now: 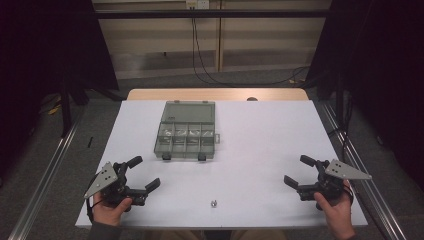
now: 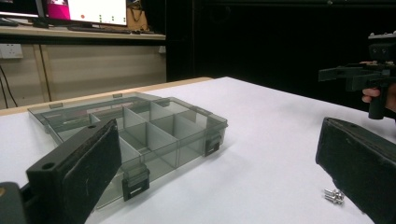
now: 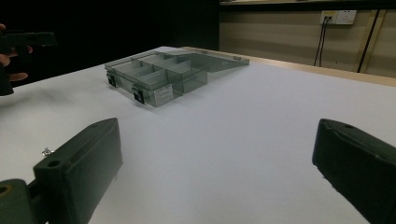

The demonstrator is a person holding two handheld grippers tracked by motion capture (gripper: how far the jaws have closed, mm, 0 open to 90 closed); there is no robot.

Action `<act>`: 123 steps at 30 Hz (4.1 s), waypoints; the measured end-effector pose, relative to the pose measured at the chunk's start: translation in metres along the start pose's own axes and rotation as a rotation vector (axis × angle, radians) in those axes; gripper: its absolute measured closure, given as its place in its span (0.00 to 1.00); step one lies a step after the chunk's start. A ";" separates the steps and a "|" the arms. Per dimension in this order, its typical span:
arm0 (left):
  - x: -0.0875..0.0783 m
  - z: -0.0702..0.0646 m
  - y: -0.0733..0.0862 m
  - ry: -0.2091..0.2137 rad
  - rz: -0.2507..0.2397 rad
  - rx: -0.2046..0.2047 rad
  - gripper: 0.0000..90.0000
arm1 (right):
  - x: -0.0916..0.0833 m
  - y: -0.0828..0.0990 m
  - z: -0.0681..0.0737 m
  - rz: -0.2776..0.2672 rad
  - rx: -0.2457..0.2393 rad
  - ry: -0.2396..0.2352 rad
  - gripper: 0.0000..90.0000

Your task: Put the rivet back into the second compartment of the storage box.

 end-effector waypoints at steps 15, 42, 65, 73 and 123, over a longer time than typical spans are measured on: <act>0.017 -0.010 0.003 0.034 0.045 0.013 0.00 | -0.002 0.002 0.000 0.006 0.000 -0.003 0.02; 0.075 -0.058 0.018 0.170 0.196 0.041 0.00 | -0.002 0.004 0.003 0.026 -0.025 -0.008 0.02; 0.105 -0.100 0.040 0.264 0.344 0.070 0.01 | -0.002 0.004 0.002 0.025 -0.023 -0.004 0.02; 0.106 -0.106 0.046 0.278 0.396 0.058 0.10 | -0.002 0.004 0.002 0.025 -0.024 -0.004 0.02; 0.109 -0.123 0.072 0.379 0.630 -0.064 0.93 | -0.003 0.004 0.002 0.030 -0.025 -0.003 0.02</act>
Point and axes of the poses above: each handheld gripper's, and its own axes: x roughly forward along the jaws, y roughly out of its underside, z roughly to its left, the point moved 9 cm from there along x, roughly forward along the jaws, and after that the axes turned 3 degrees about y, right-handed, at the moved point
